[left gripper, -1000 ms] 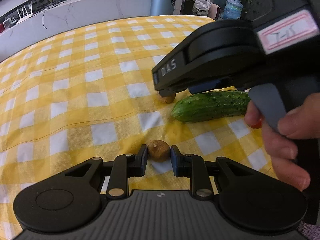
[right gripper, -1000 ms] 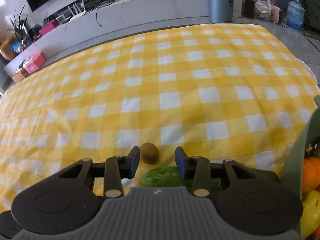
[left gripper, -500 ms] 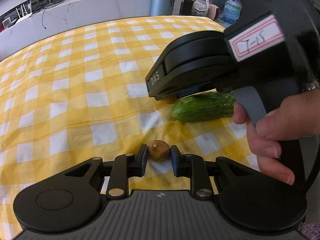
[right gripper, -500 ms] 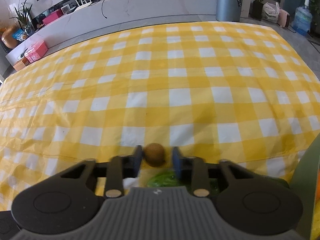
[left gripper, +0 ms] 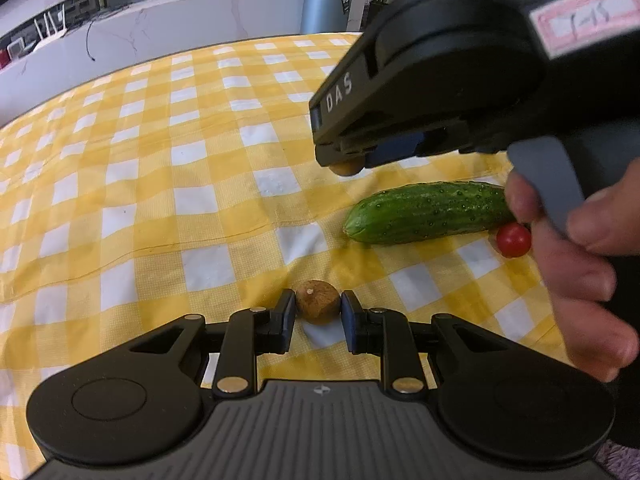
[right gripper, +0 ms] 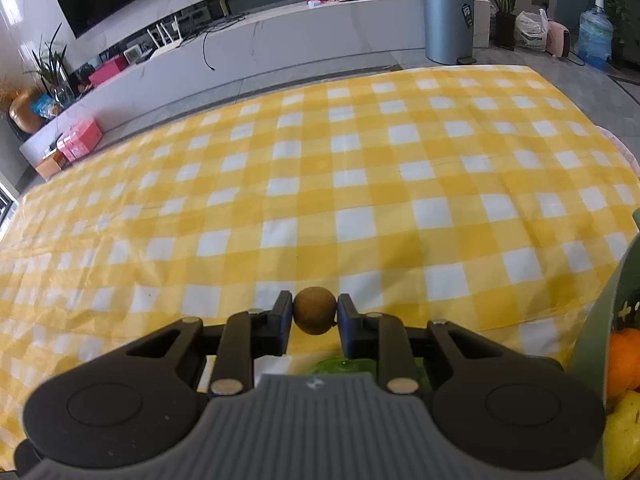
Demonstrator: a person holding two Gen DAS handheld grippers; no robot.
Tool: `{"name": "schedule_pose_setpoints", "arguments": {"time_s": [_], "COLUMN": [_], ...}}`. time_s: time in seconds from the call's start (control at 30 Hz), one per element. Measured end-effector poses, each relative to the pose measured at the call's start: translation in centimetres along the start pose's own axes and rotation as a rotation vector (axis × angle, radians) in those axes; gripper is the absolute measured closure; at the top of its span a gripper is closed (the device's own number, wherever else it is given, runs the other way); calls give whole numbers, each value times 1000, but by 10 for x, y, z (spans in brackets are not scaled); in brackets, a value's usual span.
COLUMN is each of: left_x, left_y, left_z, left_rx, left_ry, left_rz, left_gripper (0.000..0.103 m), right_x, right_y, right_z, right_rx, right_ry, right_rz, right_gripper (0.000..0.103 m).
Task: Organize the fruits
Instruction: 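Grasp a kiwi with the right tool while the left tool holds its kiwi, then carry both kiwis over the colander and open both tools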
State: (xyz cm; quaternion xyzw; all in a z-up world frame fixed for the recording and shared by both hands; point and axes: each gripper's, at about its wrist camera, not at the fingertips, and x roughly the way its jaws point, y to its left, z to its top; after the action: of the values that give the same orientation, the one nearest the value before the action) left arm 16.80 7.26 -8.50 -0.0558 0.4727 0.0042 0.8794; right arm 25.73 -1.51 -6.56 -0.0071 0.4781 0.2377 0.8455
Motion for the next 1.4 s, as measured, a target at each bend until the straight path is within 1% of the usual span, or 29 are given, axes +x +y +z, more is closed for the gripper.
{"name": "schedule_pose_setpoints", "arguments": {"time_s": [0.1,0.2,0.3,0.4,0.53,0.67,0.73,0.87,0.97,1.07,1.1,1.17,1.27,1.4], "left_x": [-1,-4,-13,-24,-41,-63,-71,-80,-88,-92,-93,-90,-84,-68], "left_y": [-4,-7,-10,-13,-19,-35,-44,-58,-67,-76,-79,-84,-95,-106], "left_z": [-1,-2,-2,-2,4,10,13,17,20,23,25,30,34,43], "left_rx": [11,12,13,20,21,56,78,84,92,91,83,56,34,3], "left_ry": [-8,-24,-56,-94,-134,-203,-206,-189,-189,-193,-190,-160,-135,-115], "left_rz": [4,-17,-21,-38,-104,-223,-279,-325,-343,-345,-357,-412,-470,-498], "left_gripper": [76,76,76,76,76,76,76,76,76,76,76,76,76,76], "right_x": [-7,-16,-31,-52,-89,-133,-157,-200,-221,-231,-233,-231,-218,-187], "right_y": [-1,-2,-4,-14,-32,-62,-77,-110,-132,-147,-151,-156,-164,-180], "right_z": [1,0,-2,-3,-6,-12,-16,-31,-44,-51,-52,-55,-59,-61], "right_rx": [12,28,54,97,164,249,276,369,434,476,476,443,439,487], "right_ry": [-20,-40,-72,-122,-211,-308,-365,-455,-497,-524,-528,-526,-498,-436], "right_rz": [8,22,25,52,74,60,47,3,2,-9,-12,-20,-17,-14], "right_gripper": [83,83,83,83,83,83,83,83,83,83,83,83,83,83]}}
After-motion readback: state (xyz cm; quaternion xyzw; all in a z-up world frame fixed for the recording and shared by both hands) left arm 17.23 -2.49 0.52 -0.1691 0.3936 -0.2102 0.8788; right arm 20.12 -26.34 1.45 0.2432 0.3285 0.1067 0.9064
